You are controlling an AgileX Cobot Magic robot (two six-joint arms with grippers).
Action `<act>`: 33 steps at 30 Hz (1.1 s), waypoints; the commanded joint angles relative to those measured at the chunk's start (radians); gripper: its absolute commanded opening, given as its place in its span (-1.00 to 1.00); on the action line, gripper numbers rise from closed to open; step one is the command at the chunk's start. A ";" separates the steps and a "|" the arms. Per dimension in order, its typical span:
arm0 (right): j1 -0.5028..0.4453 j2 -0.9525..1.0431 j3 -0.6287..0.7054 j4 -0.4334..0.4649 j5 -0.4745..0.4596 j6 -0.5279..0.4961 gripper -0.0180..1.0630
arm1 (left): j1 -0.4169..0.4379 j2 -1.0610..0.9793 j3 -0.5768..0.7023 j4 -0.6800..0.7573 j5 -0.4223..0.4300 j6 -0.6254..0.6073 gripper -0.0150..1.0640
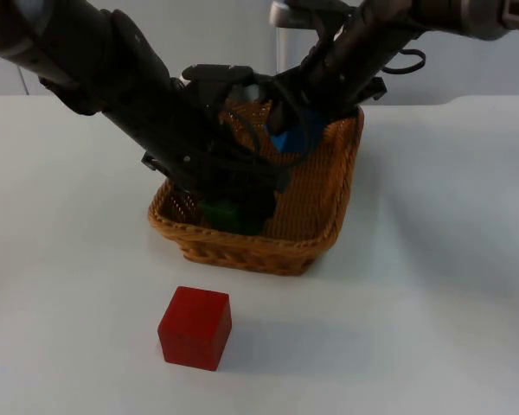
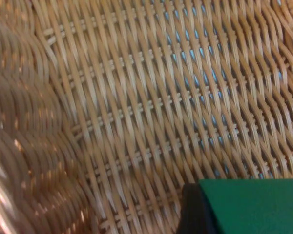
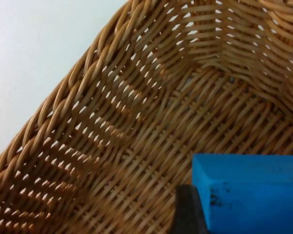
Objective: Pick up one cube with each hand and place exactly two cubes into the same basket, leaving the remaining cube outside.
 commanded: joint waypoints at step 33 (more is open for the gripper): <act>0.006 -0.302 -0.016 -0.088 0.114 -0.018 0.43 | -0.003 -0.296 -0.005 0.093 0.052 -0.005 0.72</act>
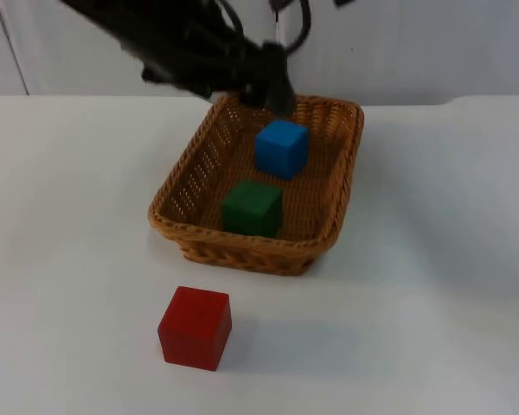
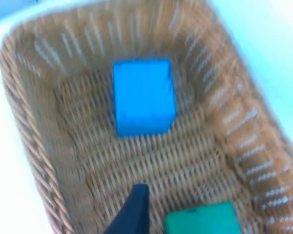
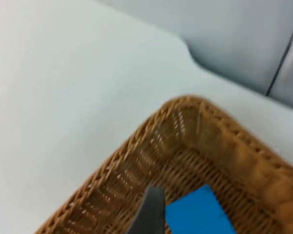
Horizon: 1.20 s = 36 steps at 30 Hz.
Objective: Pick up one cube with each hand and place exactly two cubes into the same basket, leaving the remaining cube outside.
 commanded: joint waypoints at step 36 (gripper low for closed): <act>0.006 -0.205 -0.007 -0.024 0.262 0.035 0.43 | -0.003 -0.306 0.091 0.129 0.101 -0.162 0.72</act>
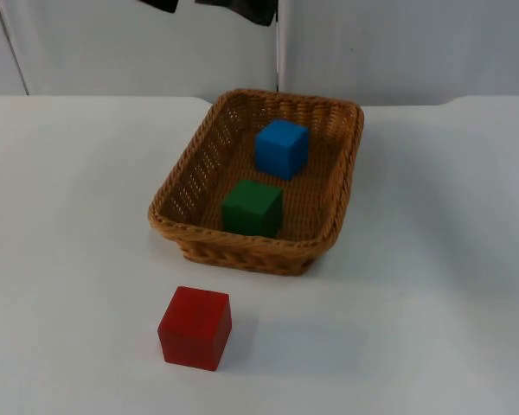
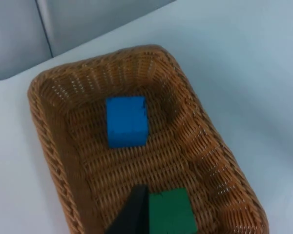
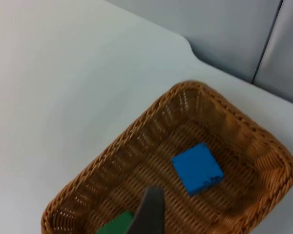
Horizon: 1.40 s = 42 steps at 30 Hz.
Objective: Pick up one cube with each hand and place exactly two cubes into the same basket, leaving the remaining cube outside.
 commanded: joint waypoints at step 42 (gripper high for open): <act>0.006 -0.903 1.225 -0.029 -0.505 -0.090 0.43 | -0.003 -0.356 0.376 0.017 -0.059 -0.004 0.72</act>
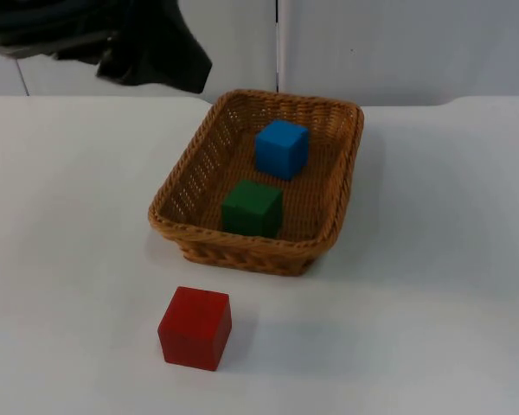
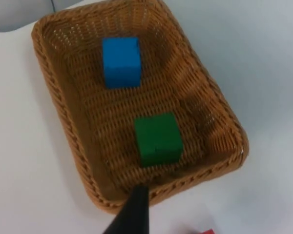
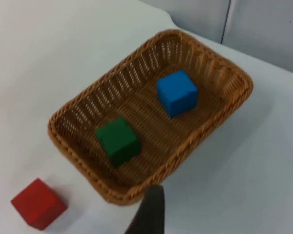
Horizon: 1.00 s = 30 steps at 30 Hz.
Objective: Pick up one cube with each hand and place exactly two cubes into the same basket, leaving the remaining cube outside.
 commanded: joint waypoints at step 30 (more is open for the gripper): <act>0.004 -0.759 0.467 0.006 0.054 -0.005 0.43 | -0.003 -0.477 0.128 0.024 0.209 -0.002 0.72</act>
